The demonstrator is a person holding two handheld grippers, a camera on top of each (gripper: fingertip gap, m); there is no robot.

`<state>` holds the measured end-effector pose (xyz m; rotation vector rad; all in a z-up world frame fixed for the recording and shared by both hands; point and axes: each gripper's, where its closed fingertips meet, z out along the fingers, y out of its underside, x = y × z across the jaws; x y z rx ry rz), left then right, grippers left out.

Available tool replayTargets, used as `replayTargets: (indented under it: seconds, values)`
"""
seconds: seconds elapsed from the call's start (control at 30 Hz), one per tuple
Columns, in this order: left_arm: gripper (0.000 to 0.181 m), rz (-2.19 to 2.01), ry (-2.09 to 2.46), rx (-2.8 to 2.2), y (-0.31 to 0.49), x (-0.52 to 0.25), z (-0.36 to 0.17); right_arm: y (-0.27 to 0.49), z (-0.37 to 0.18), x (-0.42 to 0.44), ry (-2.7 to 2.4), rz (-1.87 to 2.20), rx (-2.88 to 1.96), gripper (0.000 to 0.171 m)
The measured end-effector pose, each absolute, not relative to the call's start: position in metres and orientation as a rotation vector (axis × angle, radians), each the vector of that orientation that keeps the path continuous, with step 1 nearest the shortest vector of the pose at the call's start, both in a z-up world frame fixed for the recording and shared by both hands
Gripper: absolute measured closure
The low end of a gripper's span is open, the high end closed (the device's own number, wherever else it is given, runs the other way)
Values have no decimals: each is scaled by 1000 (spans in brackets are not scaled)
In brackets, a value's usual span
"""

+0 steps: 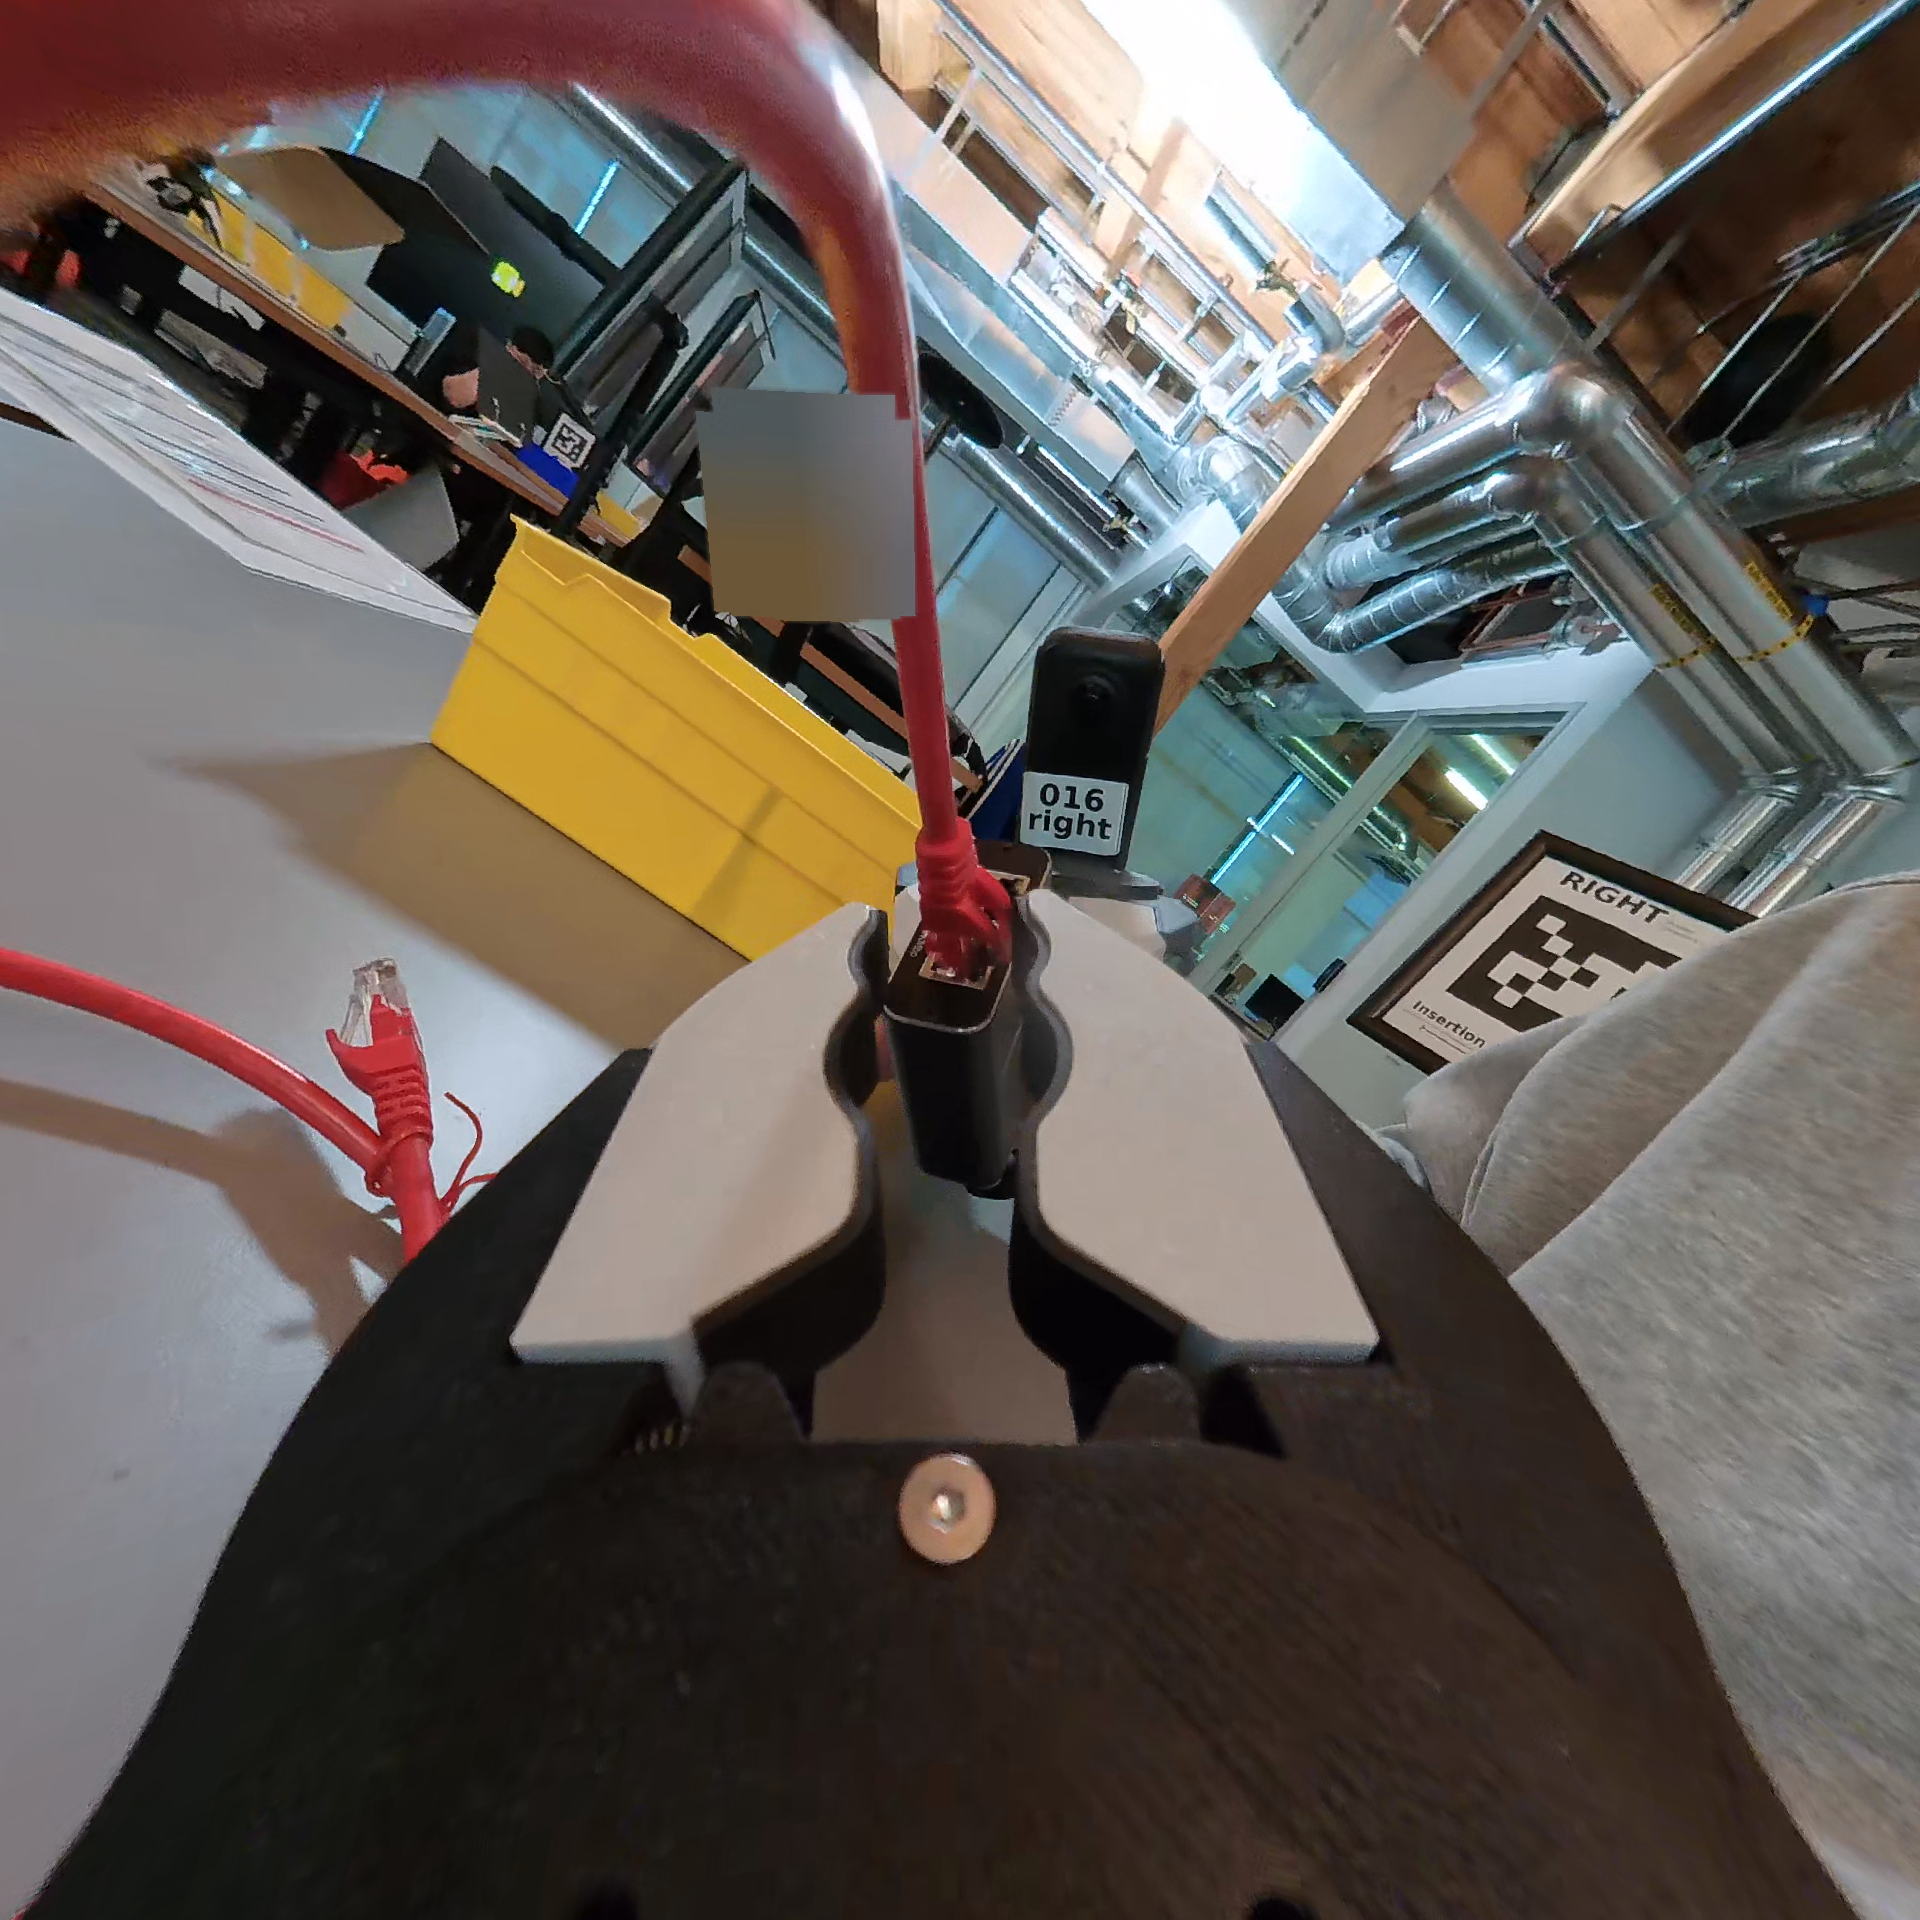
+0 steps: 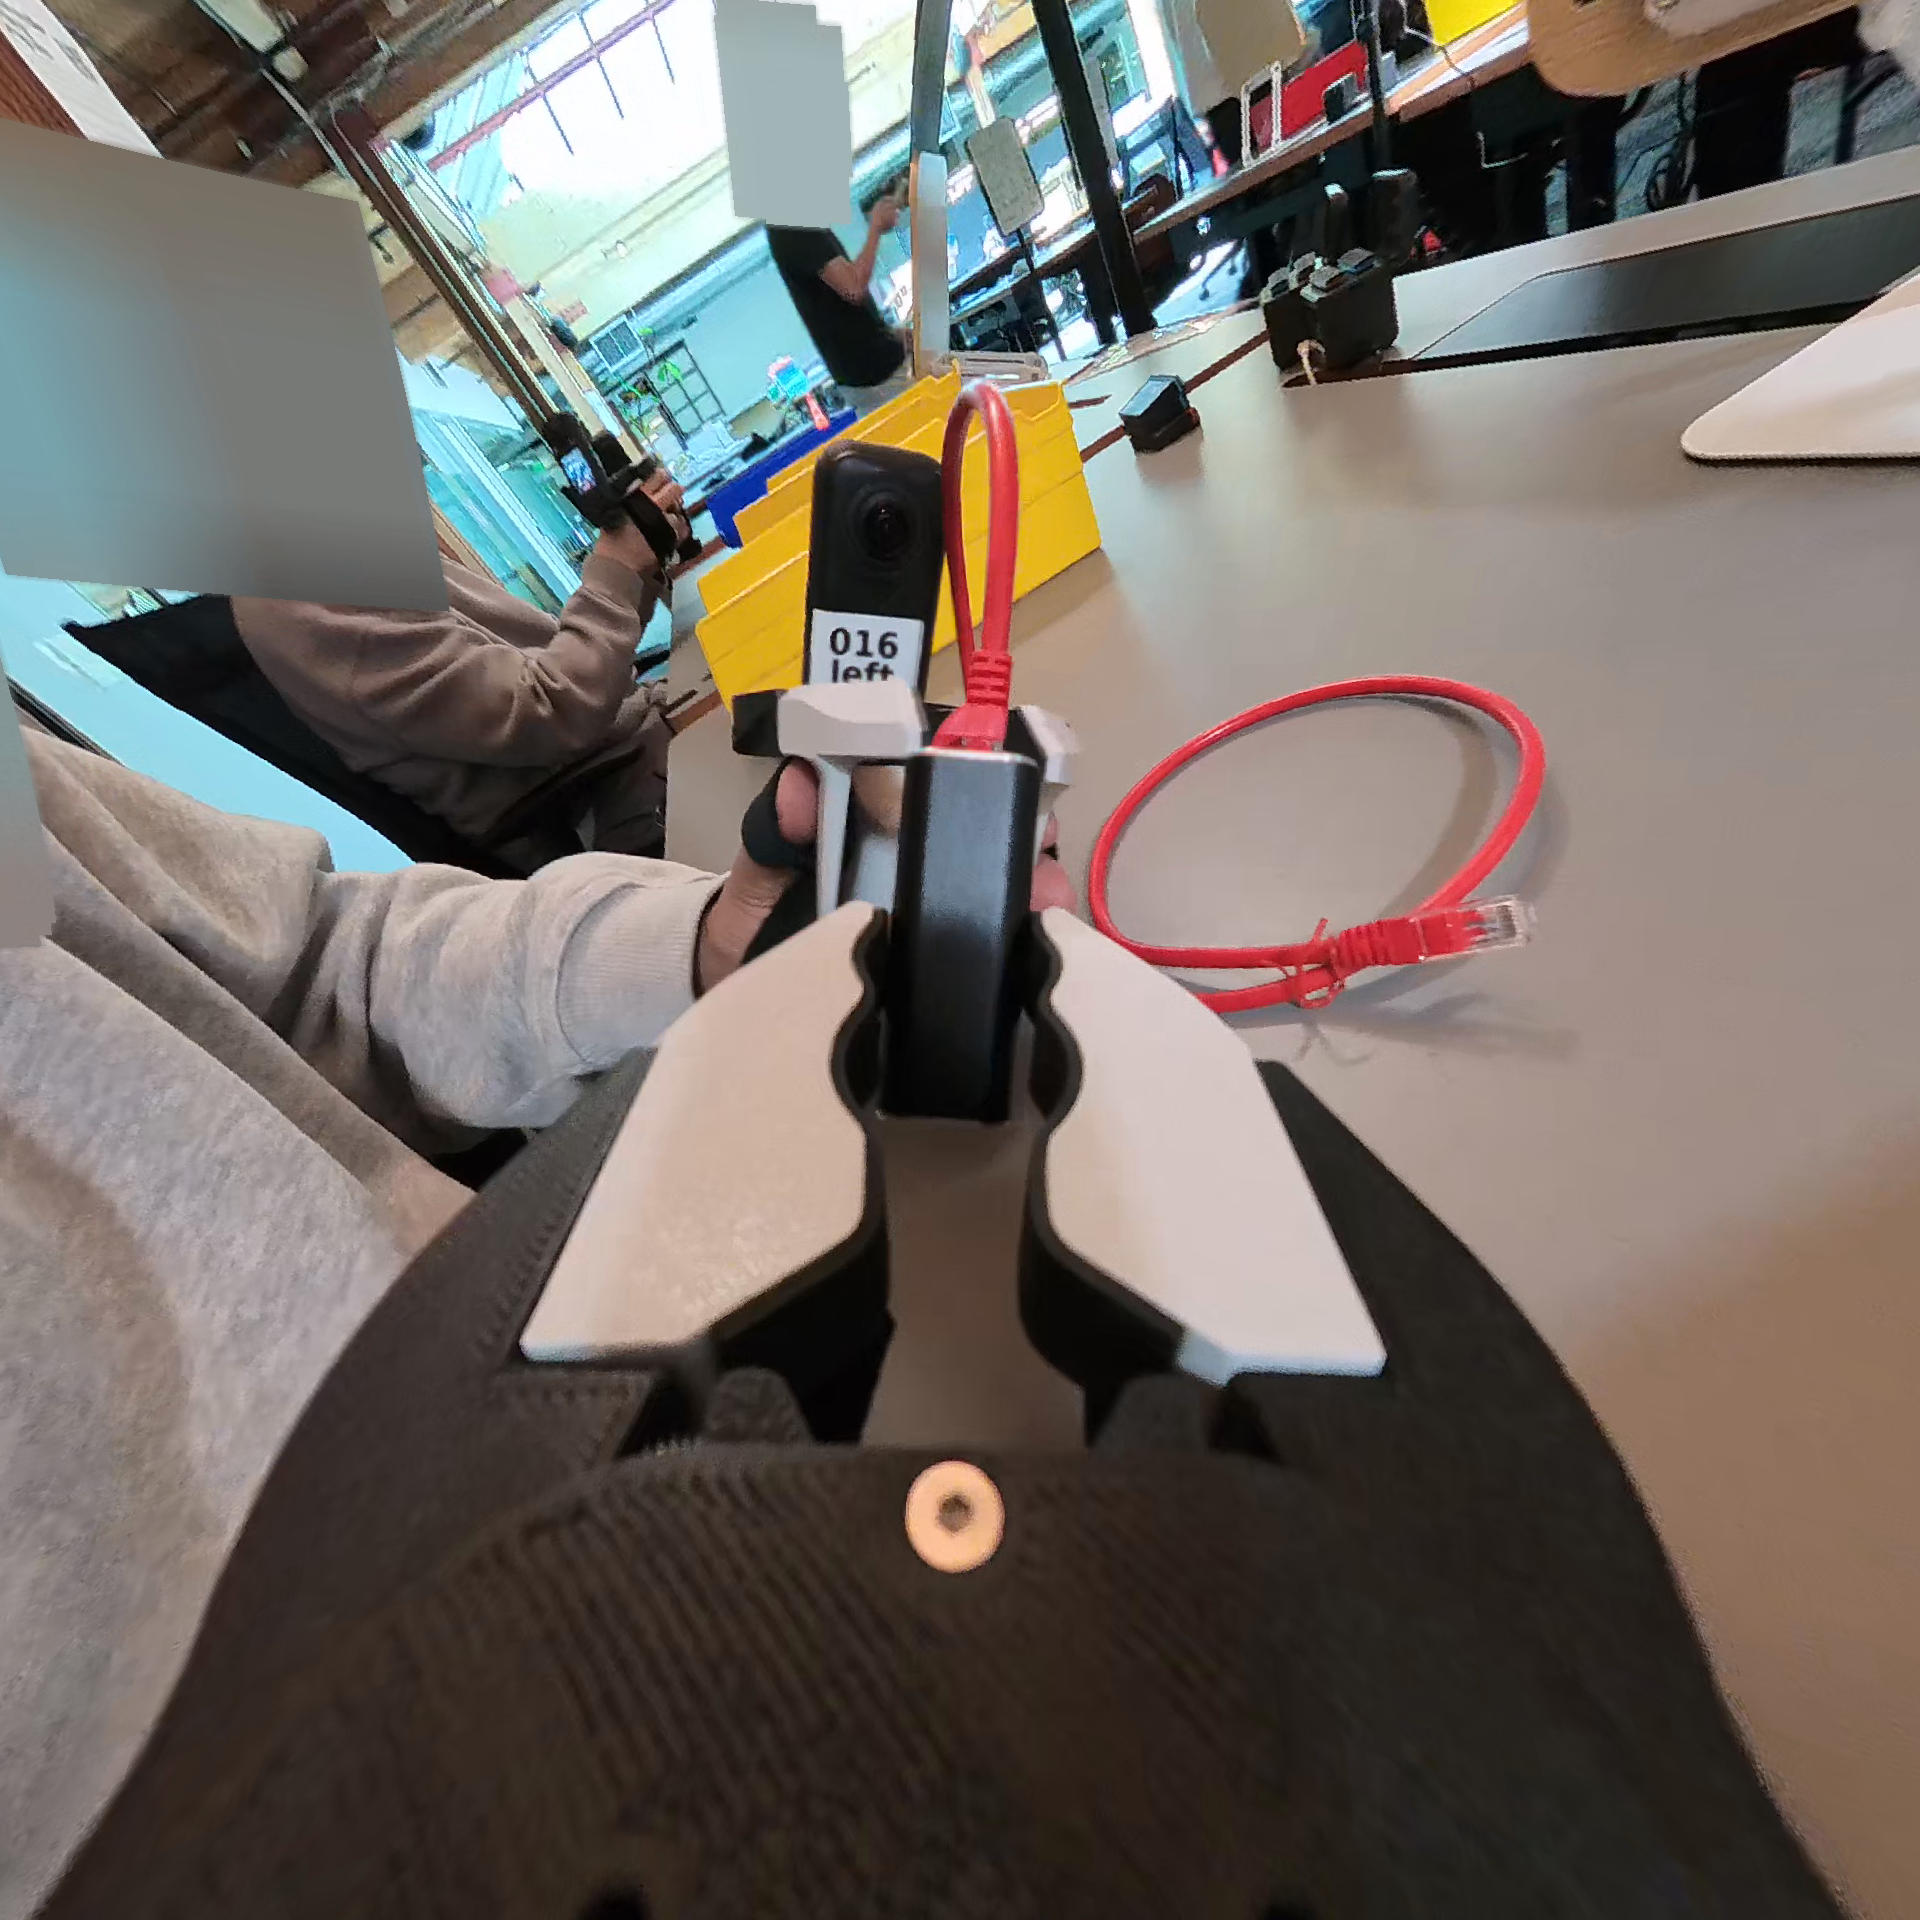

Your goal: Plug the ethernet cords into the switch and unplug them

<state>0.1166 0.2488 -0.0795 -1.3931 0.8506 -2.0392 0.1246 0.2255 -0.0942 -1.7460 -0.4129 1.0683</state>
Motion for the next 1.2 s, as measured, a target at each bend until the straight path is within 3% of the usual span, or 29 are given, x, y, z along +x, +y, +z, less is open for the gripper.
replayTargets:
  seconds: [0.53, 0.93, 1.2]
  values:
    - [168, -2082, 952, -1342, 239, 115, -77, 224, -91, 122, -382, 1159, -1724, 147]
    - [161, -2126, 838, -1331, 251, 110, -72, 224, -91, 121, -380, 1149, -1729, 147]
    - [168, -2009, 960, -1334, 245, 111, -77, 225, -91, 124, -356, 1153, -1729, 147]
